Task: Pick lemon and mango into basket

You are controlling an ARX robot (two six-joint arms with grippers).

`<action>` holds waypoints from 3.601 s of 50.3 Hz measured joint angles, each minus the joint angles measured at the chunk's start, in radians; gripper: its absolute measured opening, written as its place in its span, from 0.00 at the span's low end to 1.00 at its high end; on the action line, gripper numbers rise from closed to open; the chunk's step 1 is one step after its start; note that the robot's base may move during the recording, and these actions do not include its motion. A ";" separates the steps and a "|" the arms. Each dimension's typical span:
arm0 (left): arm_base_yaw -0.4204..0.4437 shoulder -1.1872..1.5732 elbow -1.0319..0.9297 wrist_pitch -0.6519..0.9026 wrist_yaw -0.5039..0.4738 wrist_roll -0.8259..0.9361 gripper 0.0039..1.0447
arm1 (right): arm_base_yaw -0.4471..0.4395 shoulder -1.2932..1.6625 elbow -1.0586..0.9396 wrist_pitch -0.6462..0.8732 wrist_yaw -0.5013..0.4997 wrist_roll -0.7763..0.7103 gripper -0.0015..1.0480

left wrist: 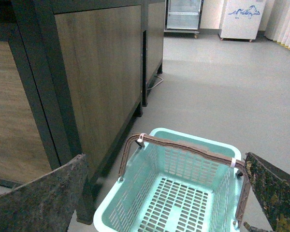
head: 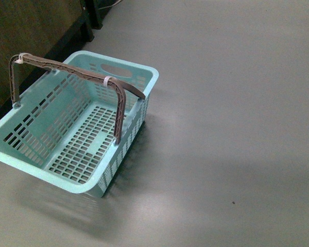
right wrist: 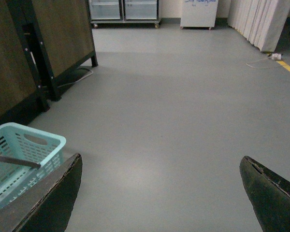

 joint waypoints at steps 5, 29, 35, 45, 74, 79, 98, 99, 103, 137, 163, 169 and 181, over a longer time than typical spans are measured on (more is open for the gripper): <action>0.000 0.000 0.000 0.000 0.000 0.000 0.94 | 0.000 0.000 0.000 0.000 0.000 0.000 0.92; 0.088 0.317 0.203 -0.371 0.261 -0.329 0.94 | 0.000 0.000 0.000 0.000 -0.002 0.000 0.92; 0.193 0.486 0.248 -0.235 0.353 -0.553 0.94 | 0.000 0.000 0.000 0.000 -0.003 0.000 0.92; 0.248 0.884 0.277 0.077 0.330 -0.791 0.94 | 0.000 0.000 0.000 0.000 -0.003 0.000 0.92; 0.027 1.971 0.824 0.469 0.179 -1.053 0.94 | 0.000 0.000 0.000 0.000 -0.003 0.000 0.92; 0.003 2.053 0.918 0.463 0.169 -1.078 0.94 | 0.000 0.000 0.000 0.000 -0.003 0.000 0.92; -0.065 2.278 1.201 0.410 0.150 -1.116 0.91 | 0.000 0.000 0.000 0.000 -0.003 0.000 0.92; -0.067 2.286 1.209 0.410 0.150 -1.121 0.87 | 0.000 0.000 0.000 0.000 -0.003 0.000 0.92; -0.074 2.308 1.240 0.395 0.153 -1.138 0.73 | 0.000 0.000 0.000 0.000 -0.003 0.000 0.92; -0.080 1.947 0.964 0.418 0.111 -1.277 0.05 | 0.000 0.000 0.000 0.000 -0.003 0.000 0.92; -0.006 1.139 0.765 0.040 0.162 -1.489 0.05 | 0.000 0.000 0.000 0.000 -0.003 0.000 0.92; 0.000 1.063 0.766 -0.018 0.181 -1.514 0.05 | 0.000 0.000 0.000 0.000 -0.003 0.000 0.92; 0.000 1.000 0.789 -0.097 0.203 -1.511 0.05 | 0.000 0.000 0.000 0.000 -0.003 0.000 0.92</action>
